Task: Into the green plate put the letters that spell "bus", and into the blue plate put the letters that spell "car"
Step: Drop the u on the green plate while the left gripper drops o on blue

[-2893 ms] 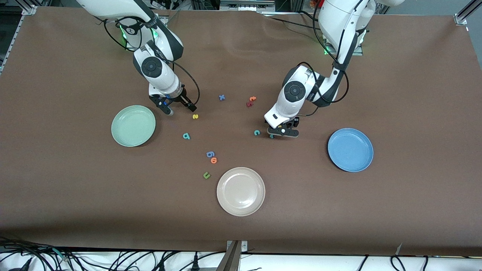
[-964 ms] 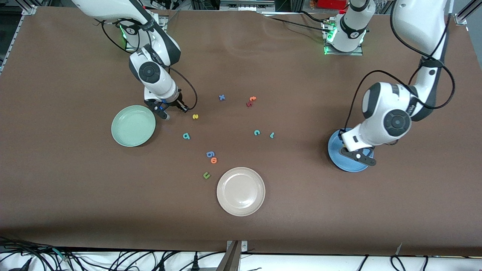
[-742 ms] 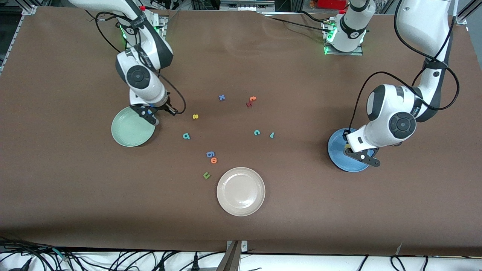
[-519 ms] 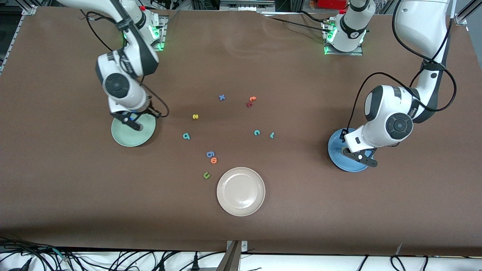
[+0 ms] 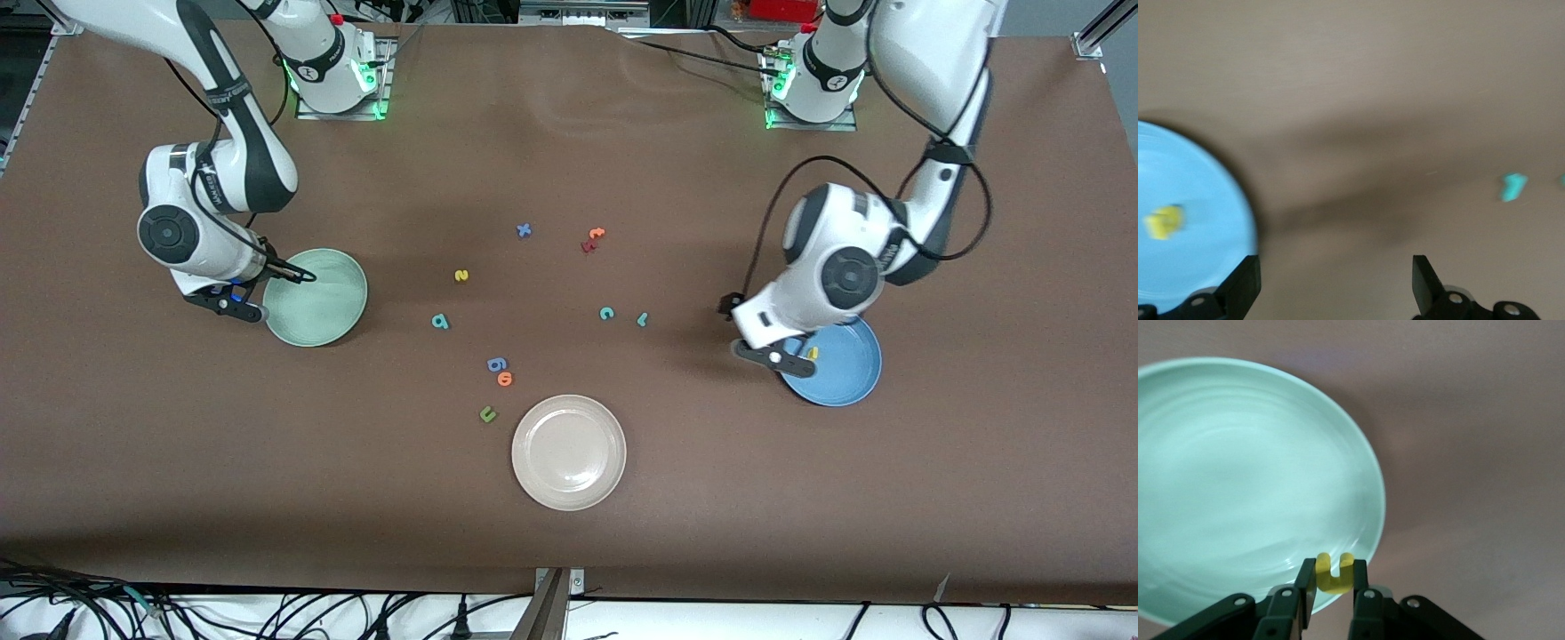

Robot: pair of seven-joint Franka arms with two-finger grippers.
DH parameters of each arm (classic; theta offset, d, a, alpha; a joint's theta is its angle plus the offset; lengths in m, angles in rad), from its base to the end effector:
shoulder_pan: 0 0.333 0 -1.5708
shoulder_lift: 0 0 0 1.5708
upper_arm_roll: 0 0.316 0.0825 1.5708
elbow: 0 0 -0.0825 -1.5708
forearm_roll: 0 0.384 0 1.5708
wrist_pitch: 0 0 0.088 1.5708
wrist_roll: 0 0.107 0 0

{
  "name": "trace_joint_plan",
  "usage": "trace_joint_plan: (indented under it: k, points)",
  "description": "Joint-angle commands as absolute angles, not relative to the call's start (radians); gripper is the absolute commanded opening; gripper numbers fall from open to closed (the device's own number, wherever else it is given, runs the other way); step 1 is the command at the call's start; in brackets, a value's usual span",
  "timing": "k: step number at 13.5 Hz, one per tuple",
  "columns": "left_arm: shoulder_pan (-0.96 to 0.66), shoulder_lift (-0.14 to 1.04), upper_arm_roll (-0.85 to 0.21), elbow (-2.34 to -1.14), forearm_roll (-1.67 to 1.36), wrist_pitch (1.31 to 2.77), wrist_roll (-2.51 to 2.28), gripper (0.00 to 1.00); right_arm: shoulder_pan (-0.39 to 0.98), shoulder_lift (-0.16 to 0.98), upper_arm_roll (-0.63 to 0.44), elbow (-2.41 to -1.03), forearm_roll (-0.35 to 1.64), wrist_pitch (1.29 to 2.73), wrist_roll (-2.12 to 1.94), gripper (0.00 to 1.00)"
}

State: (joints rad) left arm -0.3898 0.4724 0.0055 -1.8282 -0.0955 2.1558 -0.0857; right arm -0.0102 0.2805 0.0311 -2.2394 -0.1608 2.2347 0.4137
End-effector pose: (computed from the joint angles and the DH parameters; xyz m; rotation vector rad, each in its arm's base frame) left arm 0.5827 -0.2401 0.2639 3.0722 -0.3712 -0.2445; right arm 0.5121 0.0062 0.2225 2.9281 -0.4058 -0.3797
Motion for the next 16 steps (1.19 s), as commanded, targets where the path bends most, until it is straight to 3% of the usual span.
trace_joint_plan:
  k: [1, 3, 4, 5, 6, 7, 10, 16]
  points:
    - [-0.471, 0.564, 0.017, -1.717, -0.135, 2.149, -0.214, 1.0, -0.009, 0.311, 0.014, -2.261, -0.127, 2.296, 0.357, 0.08]
    - [-0.497, 0.626, 0.017, -1.654, -0.14, 2.149, -0.221, 1.0, -0.009, 0.325, 0.014, -2.269, -0.123, 2.332, 0.356, 0.09]
    - [-0.517, 0.653, 0.017, -1.628, -0.14, 2.167, -0.222, 1.0, -0.009, 0.328, 0.014, -2.269, -0.123, 2.333, 0.35, 0.17]
    - [-0.553, 0.666, 0.018, -1.631, -0.14, 2.23, -0.244, 1.0, -0.009, 0.328, 0.014, -2.269, -0.123, 2.333, 0.35, 0.51]
    - [-0.578, 0.692, 0.018, -1.637, -0.137, 2.276, -0.28, 1.0, -0.009, 0.327, 0.014, -2.267, -0.123, 2.333, 0.35, 0.94]
    - [-0.595, 0.71, 0.018, -1.634, -0.129, 2.301, -0.308, 1.0, -0.009, 0.322, 0.014, -2.267, -0.123, 2.332, 0.351, 0.98]
    - [-0.609, 0.729, 0.018, -1.638, -0.129, 2.324, -0.313, 1.0, -0.006, 0.279, 0.023, -2.258, -0.118, 2.297, 0.374, 0.98]
    - [-0.614, 0.727, 0.018, -1.672, -0.127, 2.338, -0.299, 0.98, 0.003, 0.268, 0.271, -2.174, -0.058, 2.263, 0.803, 0.98]
